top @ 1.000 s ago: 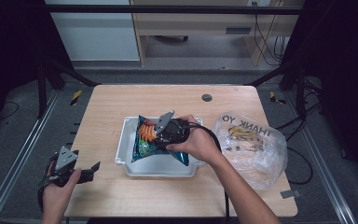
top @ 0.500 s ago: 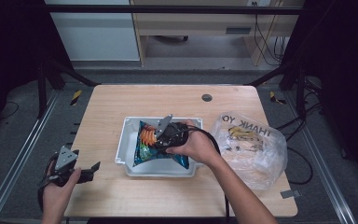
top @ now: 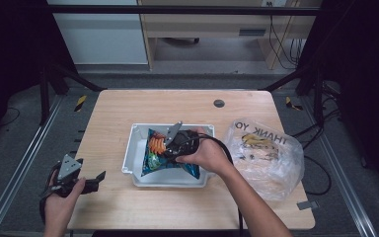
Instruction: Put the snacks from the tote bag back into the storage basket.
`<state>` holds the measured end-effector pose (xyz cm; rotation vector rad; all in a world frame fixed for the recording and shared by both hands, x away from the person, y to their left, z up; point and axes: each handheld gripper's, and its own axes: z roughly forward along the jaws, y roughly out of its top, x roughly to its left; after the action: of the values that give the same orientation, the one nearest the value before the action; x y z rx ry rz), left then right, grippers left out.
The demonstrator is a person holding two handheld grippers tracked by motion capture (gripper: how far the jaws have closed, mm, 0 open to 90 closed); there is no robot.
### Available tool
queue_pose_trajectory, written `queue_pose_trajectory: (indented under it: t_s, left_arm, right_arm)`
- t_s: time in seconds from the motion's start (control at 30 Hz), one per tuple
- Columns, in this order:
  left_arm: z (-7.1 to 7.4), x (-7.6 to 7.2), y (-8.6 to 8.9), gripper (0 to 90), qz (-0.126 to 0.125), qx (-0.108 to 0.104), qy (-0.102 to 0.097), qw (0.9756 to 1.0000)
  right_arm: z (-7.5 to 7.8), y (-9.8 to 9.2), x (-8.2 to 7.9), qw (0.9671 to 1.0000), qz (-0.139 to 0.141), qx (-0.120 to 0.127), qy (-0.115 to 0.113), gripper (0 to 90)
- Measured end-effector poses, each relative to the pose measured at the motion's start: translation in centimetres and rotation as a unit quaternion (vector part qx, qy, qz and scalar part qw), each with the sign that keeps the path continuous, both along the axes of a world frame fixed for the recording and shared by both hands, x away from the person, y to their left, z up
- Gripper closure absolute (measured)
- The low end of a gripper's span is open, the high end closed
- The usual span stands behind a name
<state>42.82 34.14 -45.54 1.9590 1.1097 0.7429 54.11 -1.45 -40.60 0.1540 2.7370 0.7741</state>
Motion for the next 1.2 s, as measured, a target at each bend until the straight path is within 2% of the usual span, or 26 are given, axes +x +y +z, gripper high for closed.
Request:
queue_pose_trajectory:
  t_s: [1.2]
  left_arm:
    - [0.0, 0.0, -0.2, 6.6, -0.004, -0.001, -0.001, 1.0000]
  right_arm:
    - [-1.3, 0.6, 0.3, 0.9998, -0.001, -0.012, 0.016, 43.7]
